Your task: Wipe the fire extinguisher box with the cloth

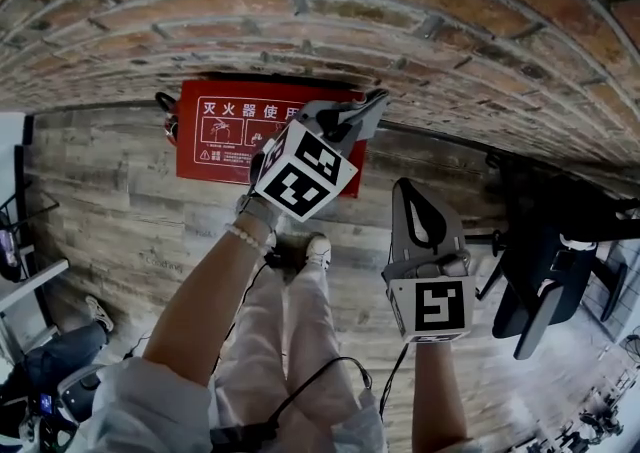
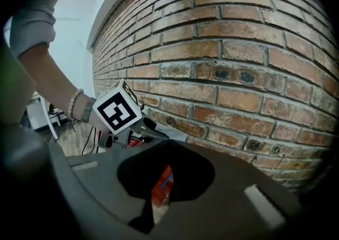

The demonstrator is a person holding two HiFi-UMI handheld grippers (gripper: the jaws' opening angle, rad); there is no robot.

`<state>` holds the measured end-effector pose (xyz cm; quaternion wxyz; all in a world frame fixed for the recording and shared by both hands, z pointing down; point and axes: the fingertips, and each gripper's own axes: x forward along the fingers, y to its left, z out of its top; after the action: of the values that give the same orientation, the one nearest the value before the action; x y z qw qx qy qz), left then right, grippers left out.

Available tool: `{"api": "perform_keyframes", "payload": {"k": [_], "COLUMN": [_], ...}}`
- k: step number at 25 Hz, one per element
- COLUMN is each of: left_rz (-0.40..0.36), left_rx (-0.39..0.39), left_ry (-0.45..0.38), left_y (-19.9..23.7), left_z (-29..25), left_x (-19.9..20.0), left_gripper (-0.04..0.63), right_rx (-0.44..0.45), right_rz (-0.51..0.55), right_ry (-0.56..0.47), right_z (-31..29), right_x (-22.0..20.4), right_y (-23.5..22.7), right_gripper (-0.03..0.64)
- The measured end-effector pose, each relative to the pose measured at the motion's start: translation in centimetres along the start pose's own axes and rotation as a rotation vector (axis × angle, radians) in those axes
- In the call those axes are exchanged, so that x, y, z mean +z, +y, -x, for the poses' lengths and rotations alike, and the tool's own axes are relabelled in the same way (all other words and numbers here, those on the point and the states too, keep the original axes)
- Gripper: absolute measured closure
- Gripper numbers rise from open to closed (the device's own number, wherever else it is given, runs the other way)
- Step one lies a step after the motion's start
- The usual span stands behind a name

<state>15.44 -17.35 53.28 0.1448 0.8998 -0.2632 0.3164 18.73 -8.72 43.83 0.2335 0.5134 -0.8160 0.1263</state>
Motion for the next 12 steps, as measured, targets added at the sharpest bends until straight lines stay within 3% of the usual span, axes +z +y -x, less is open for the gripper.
{"api": "perform_keyframes", "payload": {"k": [12], "left_rz": [-0.082], "left_rx": [0.042], "left_ry": [0.155], "left_y": [0.8], "left_z": [-2.2], "left_x": [-2.3], "left_gripper": [0.581], "right_rx": [0.003], "right_rz": [-0.013], "right_ry": [0.017], "right_z": [-0.2], "right_x": [-0.8], "right_y": [0.2], "right_gripper": [0.607]}}
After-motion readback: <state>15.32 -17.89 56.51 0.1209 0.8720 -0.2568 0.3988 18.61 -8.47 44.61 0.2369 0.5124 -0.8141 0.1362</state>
